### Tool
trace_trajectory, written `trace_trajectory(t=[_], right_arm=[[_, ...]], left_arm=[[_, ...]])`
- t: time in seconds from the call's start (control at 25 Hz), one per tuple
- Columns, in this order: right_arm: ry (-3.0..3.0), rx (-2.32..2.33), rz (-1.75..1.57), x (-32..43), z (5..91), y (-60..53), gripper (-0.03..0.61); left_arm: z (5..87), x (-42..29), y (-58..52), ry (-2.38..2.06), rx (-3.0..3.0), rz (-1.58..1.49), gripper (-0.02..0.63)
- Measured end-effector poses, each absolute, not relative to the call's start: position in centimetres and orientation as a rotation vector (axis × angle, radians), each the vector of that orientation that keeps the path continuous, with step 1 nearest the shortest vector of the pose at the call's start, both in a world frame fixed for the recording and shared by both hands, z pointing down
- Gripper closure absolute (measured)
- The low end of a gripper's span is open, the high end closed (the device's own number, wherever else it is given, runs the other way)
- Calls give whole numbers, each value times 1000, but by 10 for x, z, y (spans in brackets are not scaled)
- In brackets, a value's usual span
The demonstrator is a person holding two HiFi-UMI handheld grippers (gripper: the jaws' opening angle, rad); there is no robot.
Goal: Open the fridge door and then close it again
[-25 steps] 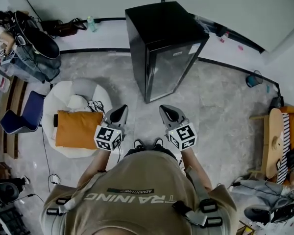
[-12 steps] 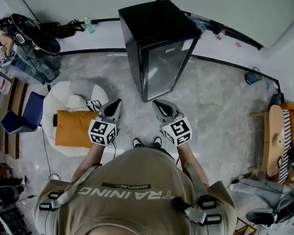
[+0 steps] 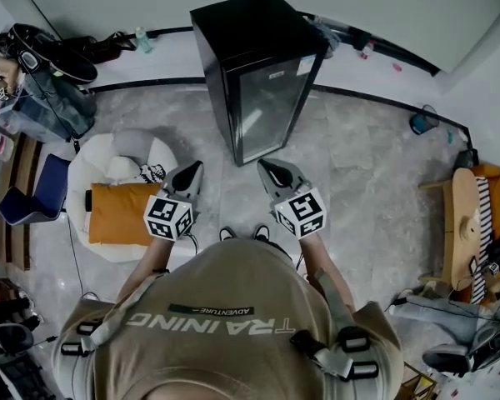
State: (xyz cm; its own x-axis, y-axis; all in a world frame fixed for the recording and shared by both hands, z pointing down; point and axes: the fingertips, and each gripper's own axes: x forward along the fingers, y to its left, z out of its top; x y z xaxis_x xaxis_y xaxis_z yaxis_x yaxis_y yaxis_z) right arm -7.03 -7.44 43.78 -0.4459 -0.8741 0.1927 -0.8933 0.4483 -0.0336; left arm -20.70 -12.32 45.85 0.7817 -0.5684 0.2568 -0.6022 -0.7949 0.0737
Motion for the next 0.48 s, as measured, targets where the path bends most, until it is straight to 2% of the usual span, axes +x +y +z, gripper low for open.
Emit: trace_trajectory(t=[0.48], right_arm=[[-2560, 1527, 181, -72, 432, -61, 583]], left_arm=[[460, -223, -112, -1005, 2774, 311, 614]])
